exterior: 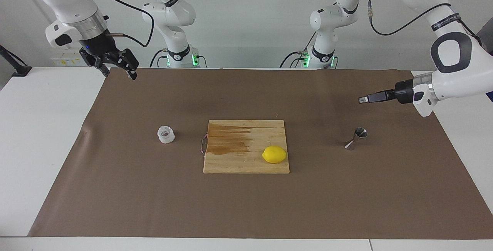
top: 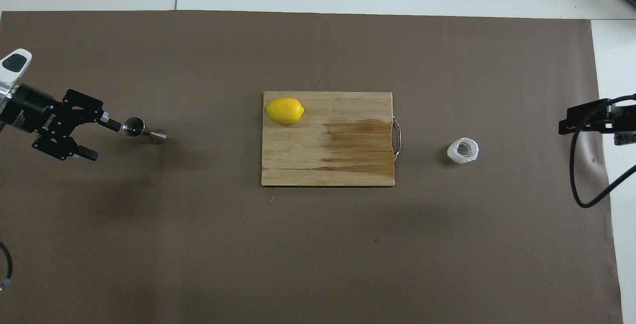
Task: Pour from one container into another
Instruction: 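Open the left gripper and close it around the metal cup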
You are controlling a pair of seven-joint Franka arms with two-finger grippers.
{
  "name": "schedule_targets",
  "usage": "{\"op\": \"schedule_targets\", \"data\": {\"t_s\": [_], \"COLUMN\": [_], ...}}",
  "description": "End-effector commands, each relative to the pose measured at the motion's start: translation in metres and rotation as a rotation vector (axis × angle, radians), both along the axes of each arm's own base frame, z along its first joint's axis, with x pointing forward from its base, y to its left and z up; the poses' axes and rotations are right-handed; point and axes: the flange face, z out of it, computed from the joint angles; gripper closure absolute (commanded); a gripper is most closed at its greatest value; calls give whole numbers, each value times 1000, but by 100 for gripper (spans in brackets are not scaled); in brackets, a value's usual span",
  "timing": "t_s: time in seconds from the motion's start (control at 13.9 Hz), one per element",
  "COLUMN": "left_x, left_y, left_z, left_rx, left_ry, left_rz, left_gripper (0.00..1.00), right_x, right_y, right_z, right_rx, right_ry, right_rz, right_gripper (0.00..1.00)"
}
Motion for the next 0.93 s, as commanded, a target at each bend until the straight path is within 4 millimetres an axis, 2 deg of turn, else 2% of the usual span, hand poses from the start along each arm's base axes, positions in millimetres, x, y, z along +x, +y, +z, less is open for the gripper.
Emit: {"op": "schedule_targets", "data": {"t_s": [0.0, 0.14, 0.29, 0.57, 0.86], "left_x": [7, 7, 10, 11, 13], "left_y": [8, 21, 20, 8, 8], "left_z": [-6, -15, -20, -21, -44], "left_rx": [-18, 2, 18, -16, -50], "left_ry": [142, 251, 341, 363, 403], "left_rz": [132, 241, 309, 301, 280], "left_gripper": [0, 0, 0, 0, 0], "right_x": [0, 0, 0, 0, 0], "right_y": [-1, -1, -1, -1, -1], "right_z": [0, 0, 0, 0, 0], "right_rx": [-6, -6, -6, -6, -6], "right_ry": [5, 5, 5, 5, 5], "right_rz": [-14, -12, -12, -14, -14], "right_gripper": [0, 0, 0, 0, 0]}}
